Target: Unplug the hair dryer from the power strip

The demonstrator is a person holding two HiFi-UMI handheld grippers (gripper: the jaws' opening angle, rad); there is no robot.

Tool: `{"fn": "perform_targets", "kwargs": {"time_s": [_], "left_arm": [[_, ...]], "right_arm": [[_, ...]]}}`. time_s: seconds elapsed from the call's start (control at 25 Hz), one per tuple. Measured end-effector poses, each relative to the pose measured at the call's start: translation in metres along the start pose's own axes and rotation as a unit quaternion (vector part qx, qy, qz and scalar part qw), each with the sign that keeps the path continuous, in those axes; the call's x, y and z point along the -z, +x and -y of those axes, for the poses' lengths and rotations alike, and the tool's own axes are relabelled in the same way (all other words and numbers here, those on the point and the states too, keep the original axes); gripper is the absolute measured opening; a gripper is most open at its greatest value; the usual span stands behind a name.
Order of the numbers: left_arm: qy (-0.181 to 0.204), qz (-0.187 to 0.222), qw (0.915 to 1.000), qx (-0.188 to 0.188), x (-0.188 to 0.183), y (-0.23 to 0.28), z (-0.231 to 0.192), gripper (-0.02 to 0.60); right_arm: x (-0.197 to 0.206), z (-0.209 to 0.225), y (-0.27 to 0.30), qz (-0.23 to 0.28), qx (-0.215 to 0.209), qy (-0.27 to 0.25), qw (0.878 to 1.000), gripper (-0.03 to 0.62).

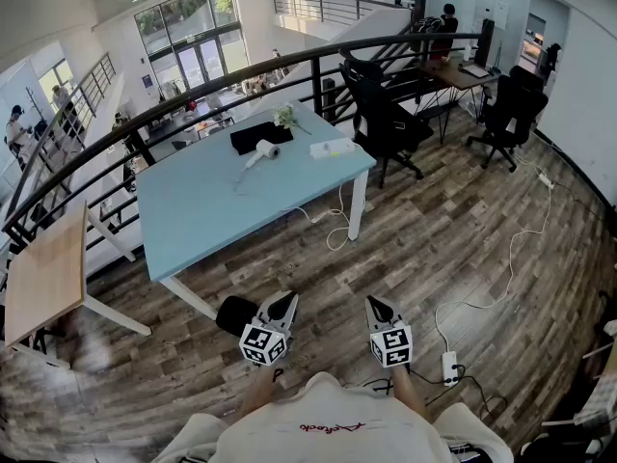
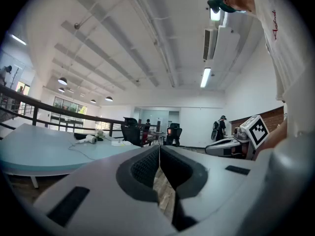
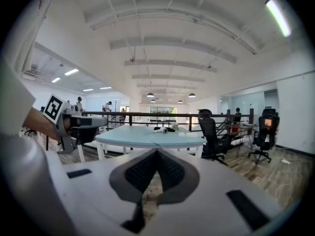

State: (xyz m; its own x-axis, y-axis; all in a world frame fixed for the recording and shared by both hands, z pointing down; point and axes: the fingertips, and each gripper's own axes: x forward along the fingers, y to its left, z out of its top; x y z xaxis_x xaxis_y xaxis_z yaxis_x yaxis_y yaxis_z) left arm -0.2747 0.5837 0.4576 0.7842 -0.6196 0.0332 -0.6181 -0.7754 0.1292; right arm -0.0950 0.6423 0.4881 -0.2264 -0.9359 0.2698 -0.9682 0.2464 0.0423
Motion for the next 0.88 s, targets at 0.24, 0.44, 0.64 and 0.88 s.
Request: {"fn": "perform_targets", "kwargs": {"time_s": [0.24, 0.44, 0.64, 0.88], "left_arm": [[0.002, -0.006, 1.0, -0.003, 0.004, -0.001, 0.006, 0.014], [-0.002, -0.01, 0.9999, -0.007, 0.007, -0.002, 0.015, 0.014], [-0.005, -0.015, 0.9998, -0.009, 0.013, 0.0, 0.028, 0.014], [-0.002, -0.016, 0.9998, -0.013, 0.015, 0.007, 0.04, 0.014]], "right_arm": [[0.004, -0.001, -0.005, -0.001, -0.006, 0.003, 1.0, 0.017], [0.012, -0.003, -0.012, -0.004, -0.012, 0.011, 1.0, 0.017], [0.021, -0.007, -0.019, -0.009, -0.023, 0.018, 1.0, 0.017], [0.02, 0.01, -0.029, 0.007, -0.024, 0.018, 1.0, 0.018]]}}
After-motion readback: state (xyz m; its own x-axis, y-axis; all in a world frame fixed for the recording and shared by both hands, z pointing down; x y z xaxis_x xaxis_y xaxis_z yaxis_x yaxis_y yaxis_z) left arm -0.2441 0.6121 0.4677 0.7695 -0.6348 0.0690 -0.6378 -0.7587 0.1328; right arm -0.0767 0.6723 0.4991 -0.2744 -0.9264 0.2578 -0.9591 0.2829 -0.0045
